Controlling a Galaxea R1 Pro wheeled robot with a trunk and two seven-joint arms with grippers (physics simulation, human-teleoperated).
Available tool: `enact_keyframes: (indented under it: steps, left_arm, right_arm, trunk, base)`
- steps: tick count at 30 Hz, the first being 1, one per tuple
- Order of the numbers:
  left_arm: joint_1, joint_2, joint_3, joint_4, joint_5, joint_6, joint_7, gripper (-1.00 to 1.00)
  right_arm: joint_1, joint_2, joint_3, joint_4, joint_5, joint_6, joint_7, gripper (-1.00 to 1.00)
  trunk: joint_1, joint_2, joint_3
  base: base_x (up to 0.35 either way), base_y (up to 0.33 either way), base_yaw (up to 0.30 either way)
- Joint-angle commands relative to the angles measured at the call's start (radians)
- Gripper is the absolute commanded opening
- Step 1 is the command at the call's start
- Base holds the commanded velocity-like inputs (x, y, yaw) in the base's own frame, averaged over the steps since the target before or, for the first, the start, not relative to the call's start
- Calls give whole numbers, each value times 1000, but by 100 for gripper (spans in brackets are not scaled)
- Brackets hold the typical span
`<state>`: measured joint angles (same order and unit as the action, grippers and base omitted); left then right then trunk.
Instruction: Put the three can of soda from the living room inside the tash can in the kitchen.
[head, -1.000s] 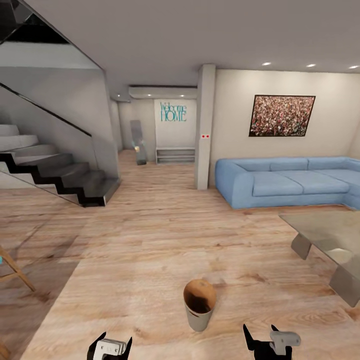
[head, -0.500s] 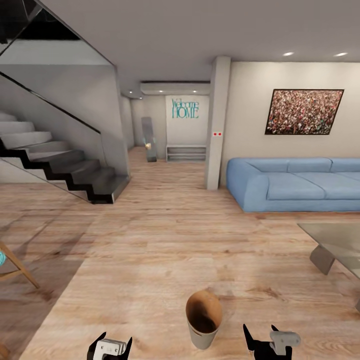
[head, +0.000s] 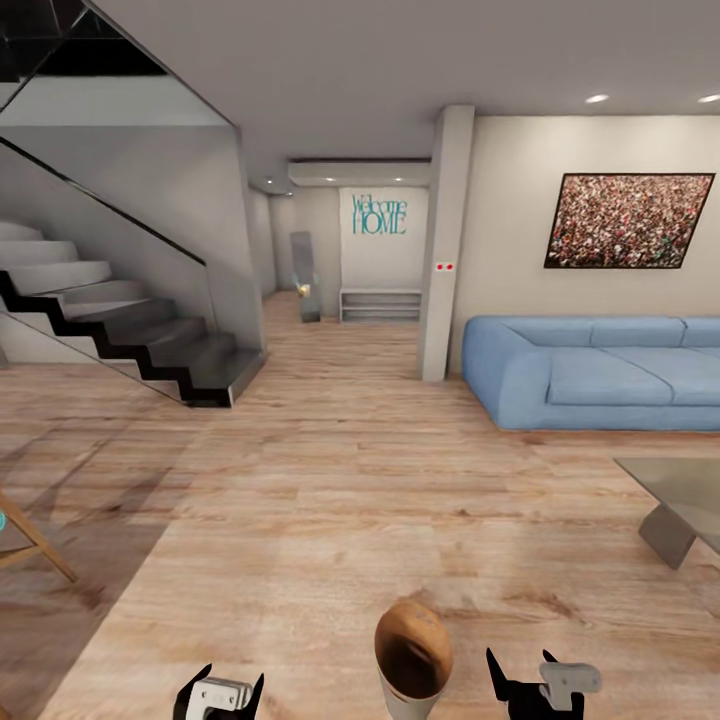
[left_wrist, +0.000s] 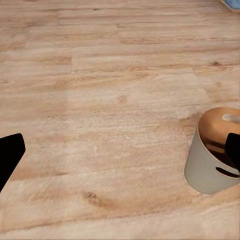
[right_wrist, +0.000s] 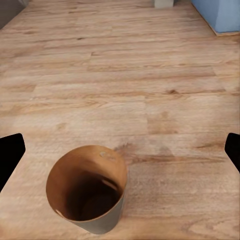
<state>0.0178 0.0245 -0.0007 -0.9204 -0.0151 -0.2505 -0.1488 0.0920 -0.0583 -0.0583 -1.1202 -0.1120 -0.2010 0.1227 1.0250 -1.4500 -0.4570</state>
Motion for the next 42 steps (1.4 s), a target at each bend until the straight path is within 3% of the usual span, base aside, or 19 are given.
enact_keyframes:
  steps: [1, 14, 30, 42]
  left_arm:
    - [0, 0, 0, 0, 1, 0, 0, 100]
    - [0, 0, 1, 0, 3, 1, -1, 100]
    - [-1, 0, 1, 0, 3, 1, -2, 100]
    - [0, 0, 4, -1, 6, 3, 1, 100]
  right_arm:
    - [0, 0, 0, 0, 0, 0, 0, 100]
    - [0, 0, 1, 0, 0, 0, 0, 100]
    - [0, -1, 10, 0, 0, 0, 0, 100]
    - [0, -3, 13, 1, -1, 3, 0, 100]
  trunk:
    - [0, 0, 0]
    - [0, 0, 0]
    - [0, 0, 0]
    - [0, 0, 0]
  base:
    - [54, -2, 2]
    - [28, 11, 0]
    - [225, 131, 0]
    - [36, 13, 0]
